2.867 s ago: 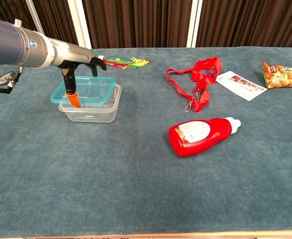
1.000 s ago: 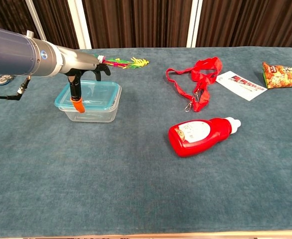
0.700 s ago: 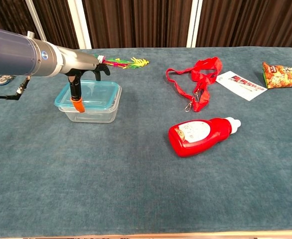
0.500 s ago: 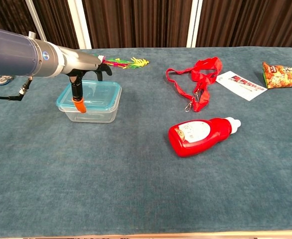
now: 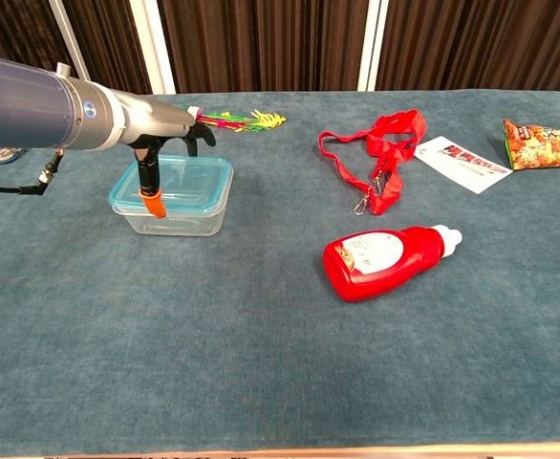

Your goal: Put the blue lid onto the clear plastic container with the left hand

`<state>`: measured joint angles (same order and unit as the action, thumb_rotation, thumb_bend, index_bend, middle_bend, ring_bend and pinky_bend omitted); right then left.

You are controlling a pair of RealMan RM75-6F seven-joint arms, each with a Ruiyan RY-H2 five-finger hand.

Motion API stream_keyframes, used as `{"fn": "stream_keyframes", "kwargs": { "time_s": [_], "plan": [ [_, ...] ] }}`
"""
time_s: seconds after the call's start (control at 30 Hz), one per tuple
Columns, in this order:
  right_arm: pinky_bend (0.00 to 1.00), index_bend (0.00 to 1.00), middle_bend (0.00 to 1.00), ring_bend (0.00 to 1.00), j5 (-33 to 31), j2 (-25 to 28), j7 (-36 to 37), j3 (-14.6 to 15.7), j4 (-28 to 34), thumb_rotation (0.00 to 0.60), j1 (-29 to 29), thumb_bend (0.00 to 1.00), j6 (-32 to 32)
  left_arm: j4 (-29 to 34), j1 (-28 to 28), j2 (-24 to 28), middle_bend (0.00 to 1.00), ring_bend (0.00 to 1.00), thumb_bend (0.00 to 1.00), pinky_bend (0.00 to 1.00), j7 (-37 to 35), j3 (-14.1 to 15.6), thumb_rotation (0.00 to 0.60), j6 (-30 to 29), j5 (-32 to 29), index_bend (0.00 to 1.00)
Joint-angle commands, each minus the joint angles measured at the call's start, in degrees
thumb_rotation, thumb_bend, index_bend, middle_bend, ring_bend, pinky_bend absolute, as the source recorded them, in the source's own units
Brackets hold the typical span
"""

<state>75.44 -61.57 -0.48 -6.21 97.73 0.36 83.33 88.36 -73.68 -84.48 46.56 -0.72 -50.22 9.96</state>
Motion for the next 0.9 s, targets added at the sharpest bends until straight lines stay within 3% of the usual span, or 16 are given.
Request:
{"fn": "stream_keyframes", "kwargs": {
  "time_s": [0.03, 0.9],
  "plan": [
    [0.0, 0.06, 0.04, 0.03, -0.01, 0.0, 0.0, 0.0, 0.01, 0.6, 0.0, 0.39, -0.01, 0.17, -0.06, 0.04, 0.29, 0.0, 0.18, 0.0, 0.31, -0.03, 0.6, -0.32, -0.27, 0.0],
    [0.0, 0.06, 0.04, 0.03, -0.36, 0.07, -0.03, -0.03, 0.15, 0.6, -0.01, 0.39, -0.19, -0.38, -0.15, -1.28, 0.29, 0.0, 0.17, 0.0, 2.78, -1.09, 0.6, -1.98, -2.02, 0.0]
  ]
}}
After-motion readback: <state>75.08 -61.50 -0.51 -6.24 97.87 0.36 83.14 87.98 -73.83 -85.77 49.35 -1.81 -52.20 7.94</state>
